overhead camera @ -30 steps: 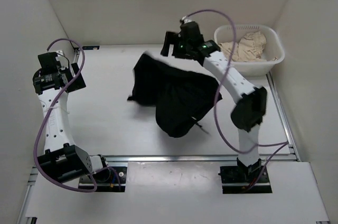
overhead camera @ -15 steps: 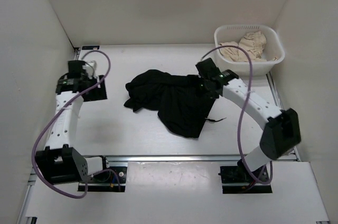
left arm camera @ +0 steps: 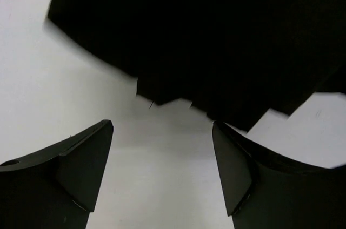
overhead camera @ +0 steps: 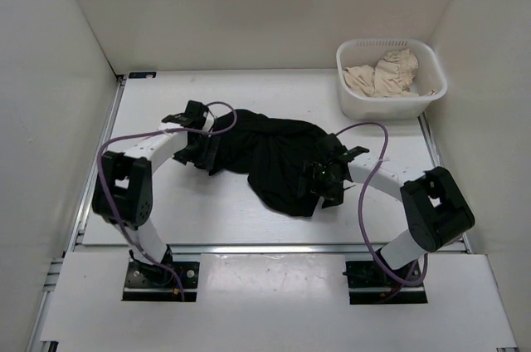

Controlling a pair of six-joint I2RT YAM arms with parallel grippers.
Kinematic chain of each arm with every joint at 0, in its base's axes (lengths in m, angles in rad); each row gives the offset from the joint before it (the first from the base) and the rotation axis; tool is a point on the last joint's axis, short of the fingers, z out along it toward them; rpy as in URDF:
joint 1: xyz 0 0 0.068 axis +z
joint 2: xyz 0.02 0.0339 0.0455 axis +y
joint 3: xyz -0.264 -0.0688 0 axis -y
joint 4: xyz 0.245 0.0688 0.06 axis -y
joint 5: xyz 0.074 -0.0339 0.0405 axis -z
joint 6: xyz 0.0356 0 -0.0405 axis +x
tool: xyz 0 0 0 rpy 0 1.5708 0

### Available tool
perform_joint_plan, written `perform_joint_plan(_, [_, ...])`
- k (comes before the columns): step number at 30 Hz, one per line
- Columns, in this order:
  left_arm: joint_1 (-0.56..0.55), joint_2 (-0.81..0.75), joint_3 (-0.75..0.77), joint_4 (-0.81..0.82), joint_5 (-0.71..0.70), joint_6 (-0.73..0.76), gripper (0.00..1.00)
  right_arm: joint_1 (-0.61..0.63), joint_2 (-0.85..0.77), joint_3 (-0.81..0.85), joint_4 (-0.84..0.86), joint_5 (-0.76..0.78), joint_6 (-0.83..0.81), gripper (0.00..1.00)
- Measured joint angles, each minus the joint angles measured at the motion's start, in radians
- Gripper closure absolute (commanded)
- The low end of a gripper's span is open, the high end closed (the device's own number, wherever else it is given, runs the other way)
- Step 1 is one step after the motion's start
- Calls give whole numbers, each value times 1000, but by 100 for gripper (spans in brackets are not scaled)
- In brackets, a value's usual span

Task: Fold and stack the trousers
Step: Flatten the trousers out

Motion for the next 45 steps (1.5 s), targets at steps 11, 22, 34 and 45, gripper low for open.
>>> perform_joint_plan(11, [-65, 235, 152, 55, 67, 2, 85, -60, 34, -50, 77, -124, 40, 100])
perform_joint_plan(22, [277, 50, 290, -110, 3, 1, 85, -512, -238, 229, -228, -103, -153, 100])
perform_joint_plan(34, [528, -31, 416, -164, -216, 1, 85, -716, -212, 428, -531, -76, -360, 100])
perform_joint_plan(45, [717, 129, 753, -175, -338, 1, 85, -780, -130, 696, -637, -22, -412, 100])
